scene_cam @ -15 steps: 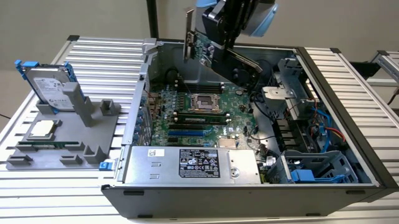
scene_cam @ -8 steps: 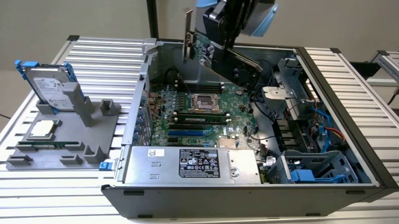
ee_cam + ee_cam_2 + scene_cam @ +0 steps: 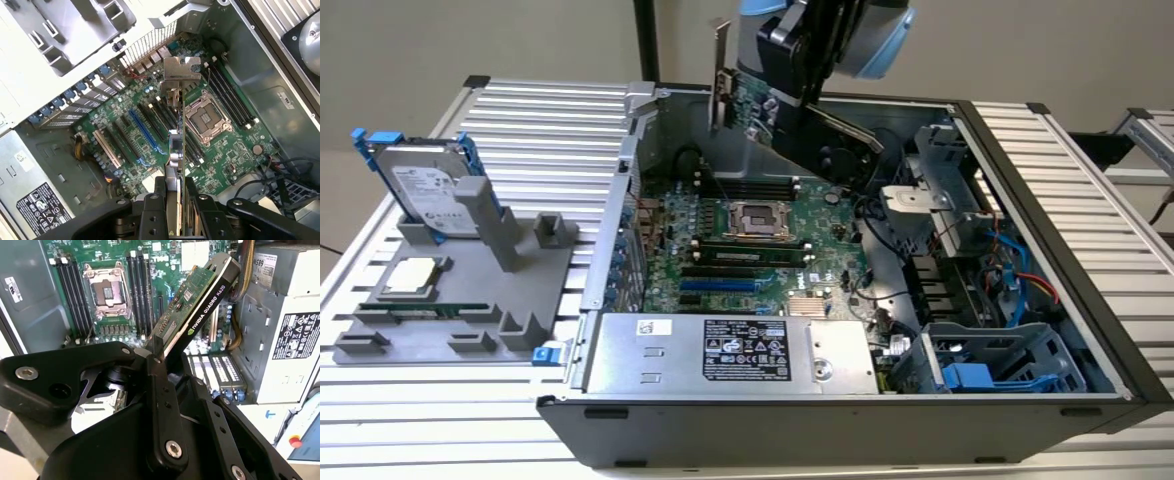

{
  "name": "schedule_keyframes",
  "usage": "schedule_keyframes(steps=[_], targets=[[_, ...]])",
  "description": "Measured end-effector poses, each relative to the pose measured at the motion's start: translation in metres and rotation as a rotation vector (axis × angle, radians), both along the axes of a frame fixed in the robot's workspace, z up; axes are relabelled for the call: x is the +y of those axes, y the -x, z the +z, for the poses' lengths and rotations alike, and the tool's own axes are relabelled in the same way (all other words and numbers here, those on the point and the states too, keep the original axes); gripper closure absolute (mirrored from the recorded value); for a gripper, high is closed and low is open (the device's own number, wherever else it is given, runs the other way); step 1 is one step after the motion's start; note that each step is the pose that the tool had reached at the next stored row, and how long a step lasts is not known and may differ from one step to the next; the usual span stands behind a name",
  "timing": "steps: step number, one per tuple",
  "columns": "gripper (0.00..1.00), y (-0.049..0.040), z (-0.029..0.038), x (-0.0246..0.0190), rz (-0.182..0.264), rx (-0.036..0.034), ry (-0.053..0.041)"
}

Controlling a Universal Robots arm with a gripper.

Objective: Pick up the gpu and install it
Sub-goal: 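Insert the gpu into the slot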

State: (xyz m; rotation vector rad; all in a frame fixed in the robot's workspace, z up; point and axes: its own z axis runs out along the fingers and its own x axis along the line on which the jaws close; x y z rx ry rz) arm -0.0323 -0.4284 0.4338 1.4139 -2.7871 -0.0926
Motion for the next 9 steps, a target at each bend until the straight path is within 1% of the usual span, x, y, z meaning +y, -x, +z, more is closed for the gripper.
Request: schedule_keyframes(steps=[9], targets=[[1.00, 0.0000, 0.0000, 0.0000, 0.036, 0.0000, 0.0000]])
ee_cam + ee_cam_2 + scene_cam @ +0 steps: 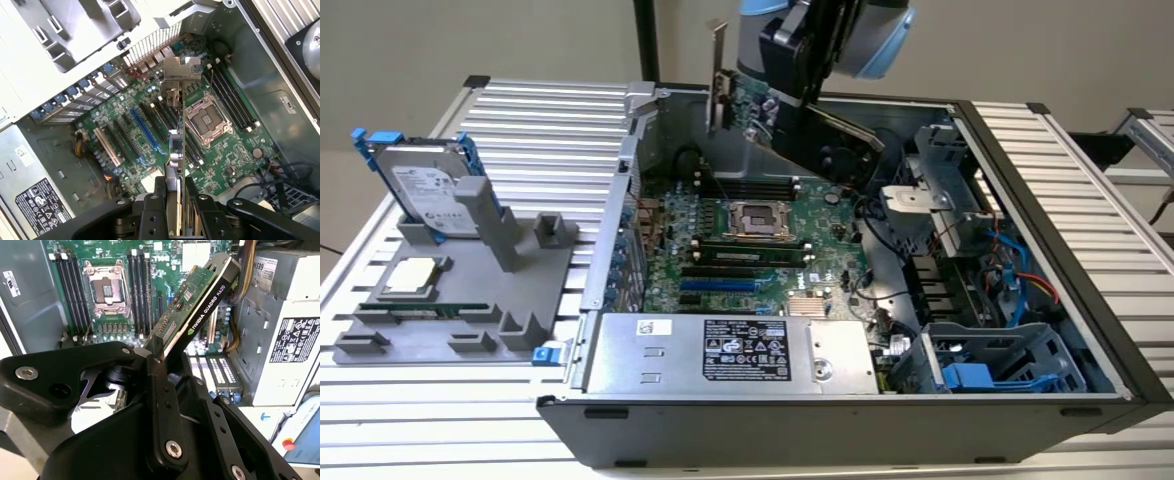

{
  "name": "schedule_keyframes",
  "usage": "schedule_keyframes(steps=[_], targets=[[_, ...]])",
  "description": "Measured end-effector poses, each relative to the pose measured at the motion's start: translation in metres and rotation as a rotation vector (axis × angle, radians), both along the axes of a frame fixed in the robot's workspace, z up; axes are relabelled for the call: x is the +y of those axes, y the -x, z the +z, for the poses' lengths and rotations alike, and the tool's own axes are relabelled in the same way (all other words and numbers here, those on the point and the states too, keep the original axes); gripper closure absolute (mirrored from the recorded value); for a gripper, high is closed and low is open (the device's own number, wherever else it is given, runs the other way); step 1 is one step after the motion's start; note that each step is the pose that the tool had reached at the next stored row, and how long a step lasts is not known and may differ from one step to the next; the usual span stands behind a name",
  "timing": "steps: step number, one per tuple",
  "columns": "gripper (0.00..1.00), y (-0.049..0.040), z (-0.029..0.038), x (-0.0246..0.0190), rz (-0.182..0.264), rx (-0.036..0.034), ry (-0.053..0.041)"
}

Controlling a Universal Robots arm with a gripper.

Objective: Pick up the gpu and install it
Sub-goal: 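Insert the gpu into the slot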

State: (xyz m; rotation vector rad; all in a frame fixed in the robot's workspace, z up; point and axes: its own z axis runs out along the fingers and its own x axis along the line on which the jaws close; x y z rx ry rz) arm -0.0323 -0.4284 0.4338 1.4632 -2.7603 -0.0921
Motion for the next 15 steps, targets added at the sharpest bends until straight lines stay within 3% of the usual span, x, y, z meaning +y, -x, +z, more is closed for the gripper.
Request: schedule_keyframes(steps=[15], targets=[[1.00, 0.0000, 0.0000, 0.0000, 0.062, 0.0000, 0.0000]])
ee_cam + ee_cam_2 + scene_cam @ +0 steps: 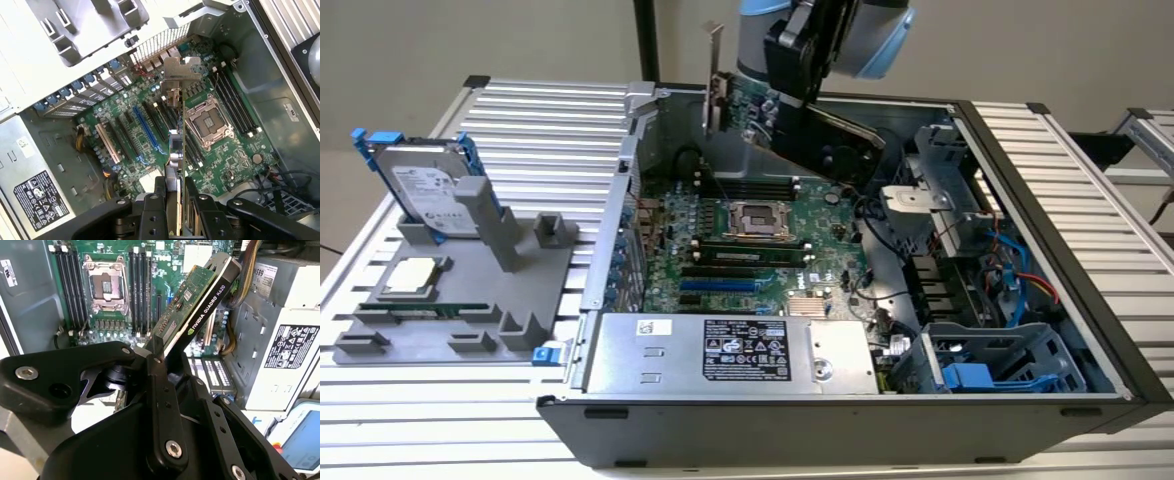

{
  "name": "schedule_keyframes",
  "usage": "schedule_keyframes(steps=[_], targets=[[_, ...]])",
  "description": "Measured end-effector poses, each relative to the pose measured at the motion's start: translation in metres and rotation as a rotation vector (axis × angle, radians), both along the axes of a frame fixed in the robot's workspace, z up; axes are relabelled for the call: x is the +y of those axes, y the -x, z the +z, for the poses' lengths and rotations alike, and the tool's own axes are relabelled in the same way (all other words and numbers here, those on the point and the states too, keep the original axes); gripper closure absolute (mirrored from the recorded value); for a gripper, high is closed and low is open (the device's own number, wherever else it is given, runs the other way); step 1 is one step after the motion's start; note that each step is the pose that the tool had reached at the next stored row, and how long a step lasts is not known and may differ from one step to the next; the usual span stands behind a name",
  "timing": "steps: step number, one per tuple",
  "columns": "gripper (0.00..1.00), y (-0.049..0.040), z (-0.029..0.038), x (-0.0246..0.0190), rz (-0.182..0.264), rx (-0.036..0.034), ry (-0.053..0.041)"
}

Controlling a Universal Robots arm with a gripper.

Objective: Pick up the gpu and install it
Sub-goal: 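Insert the gpu into the slot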

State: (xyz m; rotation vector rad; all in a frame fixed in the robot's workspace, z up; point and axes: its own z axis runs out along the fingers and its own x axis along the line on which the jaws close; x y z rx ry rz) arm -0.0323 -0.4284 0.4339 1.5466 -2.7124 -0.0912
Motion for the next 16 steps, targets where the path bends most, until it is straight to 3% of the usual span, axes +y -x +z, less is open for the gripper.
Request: schedule_keyframes(steps=[16], targets=[[1.00, 0.0000, 0.0000, 0.0000, 0.087, 0.0000, -0.0001]])
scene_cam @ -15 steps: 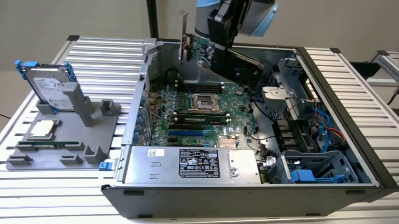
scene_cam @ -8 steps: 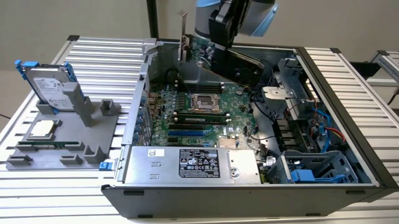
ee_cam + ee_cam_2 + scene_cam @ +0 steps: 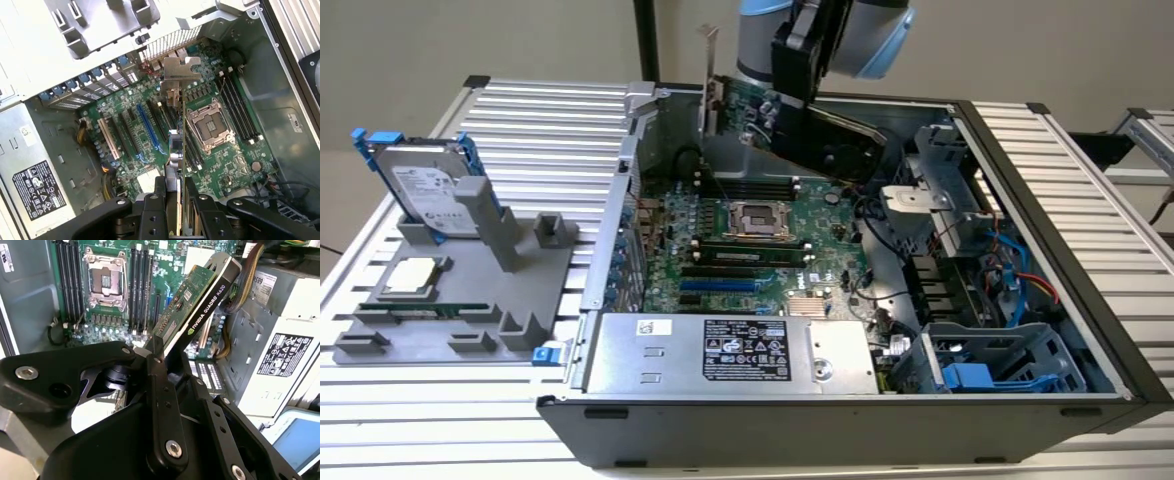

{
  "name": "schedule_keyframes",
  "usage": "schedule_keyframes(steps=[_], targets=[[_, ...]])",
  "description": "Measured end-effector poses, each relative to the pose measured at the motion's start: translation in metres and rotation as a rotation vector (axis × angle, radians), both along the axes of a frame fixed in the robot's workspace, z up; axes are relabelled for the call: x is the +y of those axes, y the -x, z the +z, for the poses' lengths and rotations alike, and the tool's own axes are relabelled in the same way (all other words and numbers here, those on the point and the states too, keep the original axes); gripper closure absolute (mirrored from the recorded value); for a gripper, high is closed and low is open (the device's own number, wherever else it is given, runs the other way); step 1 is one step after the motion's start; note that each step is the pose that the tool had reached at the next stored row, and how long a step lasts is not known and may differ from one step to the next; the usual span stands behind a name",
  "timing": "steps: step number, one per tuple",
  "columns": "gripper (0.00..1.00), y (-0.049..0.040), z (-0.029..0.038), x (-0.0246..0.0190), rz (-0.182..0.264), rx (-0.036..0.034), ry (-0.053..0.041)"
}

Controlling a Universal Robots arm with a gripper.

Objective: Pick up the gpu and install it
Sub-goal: 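Insert the gpu into the slot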

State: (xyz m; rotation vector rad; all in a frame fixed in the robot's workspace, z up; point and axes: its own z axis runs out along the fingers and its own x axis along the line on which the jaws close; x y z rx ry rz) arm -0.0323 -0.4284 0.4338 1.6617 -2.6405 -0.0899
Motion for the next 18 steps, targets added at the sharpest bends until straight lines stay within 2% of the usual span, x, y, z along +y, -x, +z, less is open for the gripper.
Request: schedule_keyframes(steps=[18], targets=[[1.00, 0.0000, 0.0000, 0.0000, 0.092, 0.0000, 0.0000]])
